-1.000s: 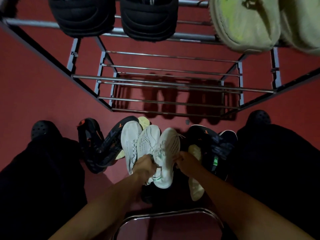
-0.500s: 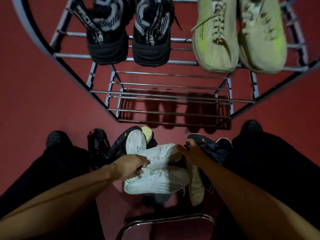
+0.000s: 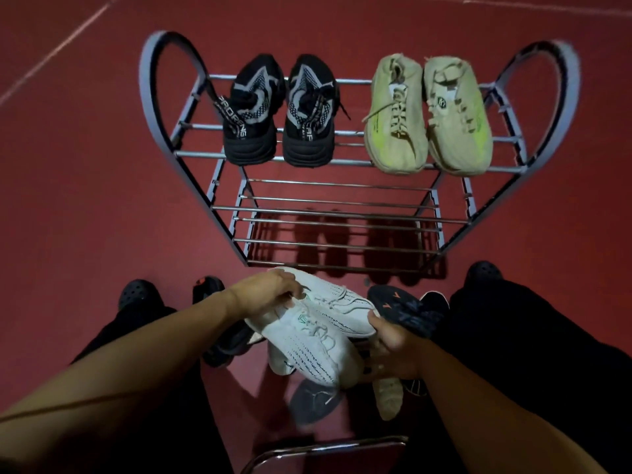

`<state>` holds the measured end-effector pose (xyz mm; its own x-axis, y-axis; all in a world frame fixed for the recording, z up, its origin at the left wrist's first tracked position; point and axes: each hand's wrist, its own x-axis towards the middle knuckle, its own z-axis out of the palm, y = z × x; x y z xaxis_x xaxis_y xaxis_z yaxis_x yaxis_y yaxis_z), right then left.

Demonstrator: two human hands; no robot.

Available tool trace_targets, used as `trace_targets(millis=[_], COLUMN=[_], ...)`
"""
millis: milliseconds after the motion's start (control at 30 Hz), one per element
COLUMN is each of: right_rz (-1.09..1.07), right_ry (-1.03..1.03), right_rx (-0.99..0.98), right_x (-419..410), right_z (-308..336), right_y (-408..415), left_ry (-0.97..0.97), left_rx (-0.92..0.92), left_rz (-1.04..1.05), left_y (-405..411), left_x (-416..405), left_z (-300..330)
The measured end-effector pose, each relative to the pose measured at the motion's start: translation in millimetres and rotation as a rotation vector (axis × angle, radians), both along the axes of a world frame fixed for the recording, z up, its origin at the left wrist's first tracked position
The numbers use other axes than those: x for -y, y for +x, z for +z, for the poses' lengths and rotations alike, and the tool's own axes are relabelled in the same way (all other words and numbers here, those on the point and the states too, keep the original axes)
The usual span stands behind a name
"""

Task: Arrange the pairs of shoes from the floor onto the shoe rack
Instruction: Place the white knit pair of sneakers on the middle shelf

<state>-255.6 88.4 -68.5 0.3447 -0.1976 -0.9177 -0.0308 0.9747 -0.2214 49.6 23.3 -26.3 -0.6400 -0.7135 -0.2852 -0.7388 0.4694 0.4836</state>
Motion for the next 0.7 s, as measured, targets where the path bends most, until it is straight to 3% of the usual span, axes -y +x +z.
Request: trace_targets(millis=[233,400,500,600,700], right_rz=[-0.385,-0.537,-0.627,-0.682,-0.755], right_ry=[-0.021,-0.186,-0.202,-0.233,-0.205], right_rx=[0.123,0.051,0.060,0.039,0.043], right_x=[-1,1,1,3,8], right_z=[4,4,8,9,12], right_y=[10,17,25,31,36], left_ry=[-0.131,-0.287,-0.379,-0.275,-0.169], left_rx=[0.075,0.126,0.096,-0.015,-0.177], left_rz=[0.013,0.098,0.221,0.362,0.755], left_y=[-13,-13,-16,-19,-26], left_x=[11,13,3,-13,-25], left_z=[12,16,14,4,0])
